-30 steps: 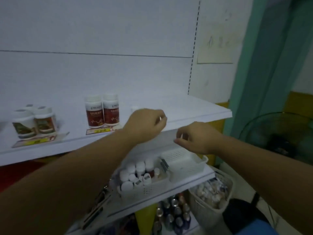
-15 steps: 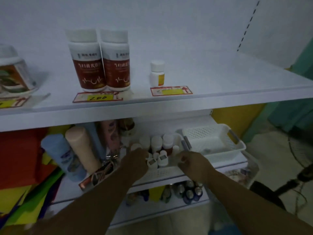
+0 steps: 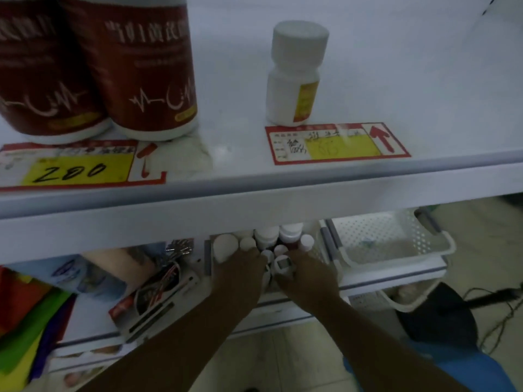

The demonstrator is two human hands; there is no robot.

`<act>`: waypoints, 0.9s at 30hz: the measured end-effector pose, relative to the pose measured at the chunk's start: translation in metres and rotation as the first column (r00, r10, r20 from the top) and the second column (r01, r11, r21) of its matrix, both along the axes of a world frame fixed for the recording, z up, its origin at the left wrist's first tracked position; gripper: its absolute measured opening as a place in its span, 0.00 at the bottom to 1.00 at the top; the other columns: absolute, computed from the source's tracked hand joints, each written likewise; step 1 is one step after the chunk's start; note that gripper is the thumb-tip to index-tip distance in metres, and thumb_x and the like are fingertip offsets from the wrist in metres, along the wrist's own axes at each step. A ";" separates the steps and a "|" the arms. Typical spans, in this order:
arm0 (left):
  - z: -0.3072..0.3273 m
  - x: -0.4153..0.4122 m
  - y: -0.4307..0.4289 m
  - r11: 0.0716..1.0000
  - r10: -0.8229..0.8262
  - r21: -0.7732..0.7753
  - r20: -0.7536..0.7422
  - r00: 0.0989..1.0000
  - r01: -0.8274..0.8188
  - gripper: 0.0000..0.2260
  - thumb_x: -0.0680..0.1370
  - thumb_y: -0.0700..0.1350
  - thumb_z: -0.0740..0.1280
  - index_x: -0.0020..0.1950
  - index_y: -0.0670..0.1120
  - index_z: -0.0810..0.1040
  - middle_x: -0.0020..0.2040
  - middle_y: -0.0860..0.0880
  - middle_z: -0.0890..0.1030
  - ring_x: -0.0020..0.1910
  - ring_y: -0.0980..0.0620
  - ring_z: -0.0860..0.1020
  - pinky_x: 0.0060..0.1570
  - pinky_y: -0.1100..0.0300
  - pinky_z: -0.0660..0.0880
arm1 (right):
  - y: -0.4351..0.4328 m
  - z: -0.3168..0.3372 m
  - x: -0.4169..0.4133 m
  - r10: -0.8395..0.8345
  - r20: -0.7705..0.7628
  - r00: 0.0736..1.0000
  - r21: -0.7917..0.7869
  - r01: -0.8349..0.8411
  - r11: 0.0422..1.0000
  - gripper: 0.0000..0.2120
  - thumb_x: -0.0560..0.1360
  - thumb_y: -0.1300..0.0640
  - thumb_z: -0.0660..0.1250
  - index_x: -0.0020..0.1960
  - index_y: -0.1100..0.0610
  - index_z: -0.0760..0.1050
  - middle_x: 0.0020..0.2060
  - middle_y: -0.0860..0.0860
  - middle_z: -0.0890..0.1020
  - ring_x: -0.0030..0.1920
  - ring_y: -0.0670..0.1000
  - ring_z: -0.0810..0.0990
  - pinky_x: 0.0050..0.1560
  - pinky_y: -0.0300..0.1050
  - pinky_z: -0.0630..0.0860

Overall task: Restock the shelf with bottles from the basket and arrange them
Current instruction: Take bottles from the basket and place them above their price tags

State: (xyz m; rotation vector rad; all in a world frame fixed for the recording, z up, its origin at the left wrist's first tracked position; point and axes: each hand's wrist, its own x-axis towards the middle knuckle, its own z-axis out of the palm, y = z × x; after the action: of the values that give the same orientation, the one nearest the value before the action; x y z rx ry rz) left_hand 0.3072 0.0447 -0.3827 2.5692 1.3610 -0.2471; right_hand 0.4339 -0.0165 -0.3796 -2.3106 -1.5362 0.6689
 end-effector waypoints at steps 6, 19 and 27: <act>0.001 -0.004 -0.003 0.998 -0.027 0.056 0.023 0.999 0.026 0.14 0.77 0.46 0.63 0.62 0.48 0.72 0.63 0.49 0.74 0.63 0.48 0.72 0.60 0.52 0.72 | -0.001 -0.004 0.001 -0.044 -0.016 0.999 0.085 0.045 0.995 0.15 0.74 0.39 0.60 0.54 0.47 0.75 0.49 0.47 0.82 0.52 0.50 0.80 0.51 0.44 0.74; 0.118 -0.031 -0.080 0.824 0.566 -0.515 0.766 0.305 -0.238 0.12 0.77 0.37 0.65 0.58 0.47 0.76 0.56 0.49 0.78 0.55 0.53 0.75 0.45 0.78 0.72 | -0.052 0.099 0.017 0.033 -0.764 0.644 0.214 0.205 0.955 0.11 0.73 0.56 0.70 0.55 0.53 0.76 0.50 0.55 0.80 0.50 0.52 0.79 0.46 0.27 0.75; 0.195 -0.020 -0.176 0.701 0.686 -0.713 0.670 -0.284 0.011 0.12 0.80 0.45 0.58 0.54 0.48 0.80 0.47 0.45 0.85 0.44 0.46 0.82 0.51 0.48 0.77 | -0.115 0.172 0.000 0.164 -0.967 0.194 0.219 0.306 0.927 0.11 0.77 0.51 0.62 0.52 0.57 0.78 0.46 0.58 0.84 0.48 0.59 0.82 0.52 0.60 0.79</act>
State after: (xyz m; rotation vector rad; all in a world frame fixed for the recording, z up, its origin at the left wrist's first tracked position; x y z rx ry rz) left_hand 0.2877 -0.1315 -0.1876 0.8574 0.9612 1.2024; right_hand 0.4340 -0.1314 -0.2075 -1.0471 -0.7267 1.3323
